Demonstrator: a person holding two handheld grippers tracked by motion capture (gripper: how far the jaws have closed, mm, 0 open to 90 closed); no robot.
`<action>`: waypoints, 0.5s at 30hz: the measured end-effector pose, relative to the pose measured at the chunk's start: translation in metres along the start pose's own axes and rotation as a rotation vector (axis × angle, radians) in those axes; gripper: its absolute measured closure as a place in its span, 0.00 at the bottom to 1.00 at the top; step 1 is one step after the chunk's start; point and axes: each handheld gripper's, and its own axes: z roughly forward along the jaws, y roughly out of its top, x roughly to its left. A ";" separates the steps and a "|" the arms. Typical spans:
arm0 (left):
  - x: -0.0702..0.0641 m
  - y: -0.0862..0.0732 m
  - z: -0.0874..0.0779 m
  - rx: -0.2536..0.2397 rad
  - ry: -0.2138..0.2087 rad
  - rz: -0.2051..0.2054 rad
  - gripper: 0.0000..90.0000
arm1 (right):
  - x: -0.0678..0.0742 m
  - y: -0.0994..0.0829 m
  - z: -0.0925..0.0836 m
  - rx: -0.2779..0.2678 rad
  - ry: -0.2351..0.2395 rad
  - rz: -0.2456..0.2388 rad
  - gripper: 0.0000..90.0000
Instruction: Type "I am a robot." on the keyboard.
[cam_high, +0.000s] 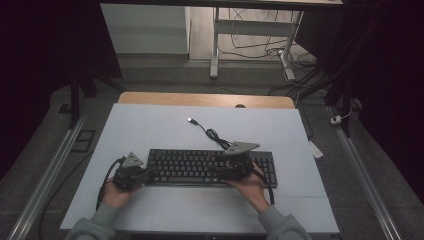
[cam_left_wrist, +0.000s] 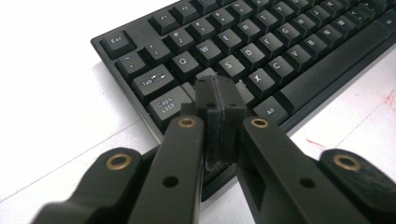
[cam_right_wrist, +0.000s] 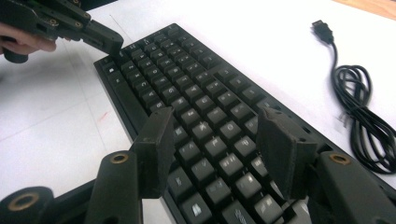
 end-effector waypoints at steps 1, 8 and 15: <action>0.000 0.000 0.001 0.003 0.001 0.002 0.99 | 0.000 0.002 0.003 0.010 -0.003 0.000 0.52; 0.001 -0.001 0.004 0.008 0.025 0.008 0.99 | 0.000 0.005 0.017 0.036 0.007 0.012 0.52; 0.001 -0.002 0.005 0.013 0.025 0.007 0.99 | -0.002 0.005 0.027 0.049 0.002 0.012 0.53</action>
